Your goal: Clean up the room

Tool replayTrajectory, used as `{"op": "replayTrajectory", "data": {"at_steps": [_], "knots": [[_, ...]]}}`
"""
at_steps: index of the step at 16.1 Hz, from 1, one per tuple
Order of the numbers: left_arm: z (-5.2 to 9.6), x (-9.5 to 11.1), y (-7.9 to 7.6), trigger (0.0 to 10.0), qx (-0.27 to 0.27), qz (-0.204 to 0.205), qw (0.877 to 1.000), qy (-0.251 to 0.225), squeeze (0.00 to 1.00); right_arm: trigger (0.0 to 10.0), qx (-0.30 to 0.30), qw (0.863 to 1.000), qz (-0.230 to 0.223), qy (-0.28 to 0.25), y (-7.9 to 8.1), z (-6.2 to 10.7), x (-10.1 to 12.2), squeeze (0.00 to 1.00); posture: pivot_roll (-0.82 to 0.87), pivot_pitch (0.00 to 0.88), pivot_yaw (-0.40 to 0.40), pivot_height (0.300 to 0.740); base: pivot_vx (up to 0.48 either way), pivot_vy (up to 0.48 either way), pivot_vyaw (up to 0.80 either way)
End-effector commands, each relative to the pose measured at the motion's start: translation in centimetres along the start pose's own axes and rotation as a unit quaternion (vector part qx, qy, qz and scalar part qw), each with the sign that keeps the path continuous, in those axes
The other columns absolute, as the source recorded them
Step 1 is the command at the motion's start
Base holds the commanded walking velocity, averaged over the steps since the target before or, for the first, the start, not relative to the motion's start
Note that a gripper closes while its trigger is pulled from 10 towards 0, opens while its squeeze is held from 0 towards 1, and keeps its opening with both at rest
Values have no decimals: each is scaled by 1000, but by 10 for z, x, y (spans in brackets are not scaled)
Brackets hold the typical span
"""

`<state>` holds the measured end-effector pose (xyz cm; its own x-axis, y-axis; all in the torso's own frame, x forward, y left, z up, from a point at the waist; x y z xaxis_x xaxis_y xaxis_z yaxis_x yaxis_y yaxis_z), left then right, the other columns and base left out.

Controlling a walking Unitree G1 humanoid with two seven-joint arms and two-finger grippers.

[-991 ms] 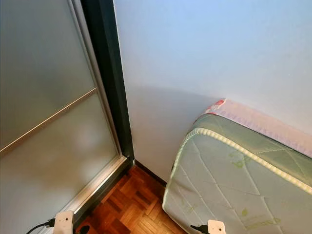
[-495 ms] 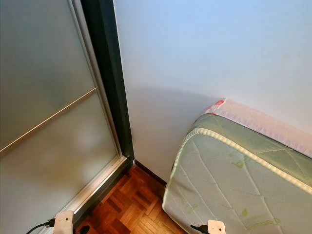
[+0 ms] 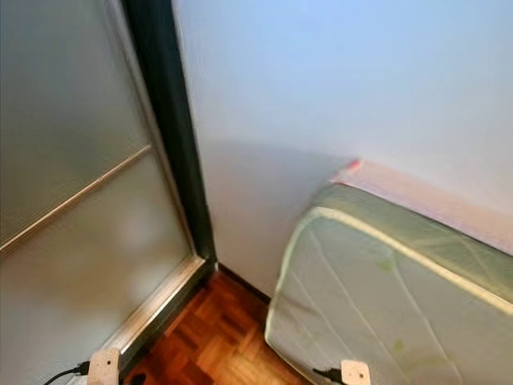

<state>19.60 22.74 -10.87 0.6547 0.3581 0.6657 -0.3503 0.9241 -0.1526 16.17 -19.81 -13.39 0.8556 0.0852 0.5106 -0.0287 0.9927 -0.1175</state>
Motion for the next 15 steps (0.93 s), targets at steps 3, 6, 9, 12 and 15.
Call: {"op": "replayTrajectory", "data": {"at_steps": [3, 6, 9, 12, 15], "knots": [[5, -15, 16, 10000, 23, 26, 999, 33, 0, 10000, 65, 997, -21, -21, 1, -6, 36, 0, 154, 0, -49, 740, 0, 0, -781], [6, -16, 18, 10000, 29, 24, 999, 31, 0, 10000, 69, 997, -11, -14, 3, -6, 33, 0, 169, 0, -57, 740, 0, 0, -781], [9, -25, 23, 10000, 35, 20, 998, 46, 0, 10000, 64, 998, -6, -15, 0, -6, 35, 0, 149, 0, -51, 740, 0, 0, -781], [11, -28, 25, 10000, 37, 17, 998, 53, 0, 10000, 61, 998, -15, -13, 2, -5, 30, 0, 142, 0, -43, 740, 0, 0, -781], [10, -25, 25, 10000, 33, 10, 998, 50, 0, 10000, 60, 998, -17, -11, 3, -6, 30, 0, 147, 0, -35, 740, 0, 0, -781]]}}
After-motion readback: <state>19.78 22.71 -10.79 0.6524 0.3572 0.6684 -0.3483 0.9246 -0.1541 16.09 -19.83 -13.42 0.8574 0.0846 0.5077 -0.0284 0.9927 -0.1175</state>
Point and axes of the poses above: a point about 5 cm out from each wrist's last joint towards the gripper, its own z axis pointing back from the gripper into the wrist, its own x axis along the axis of the wrist's last joint, y = z × x, the point moved 4 cm from there along -z, pointing out of the wrist towards the gripper, and after that the axes turned 13 degrees about z, right-handed, at the moved point
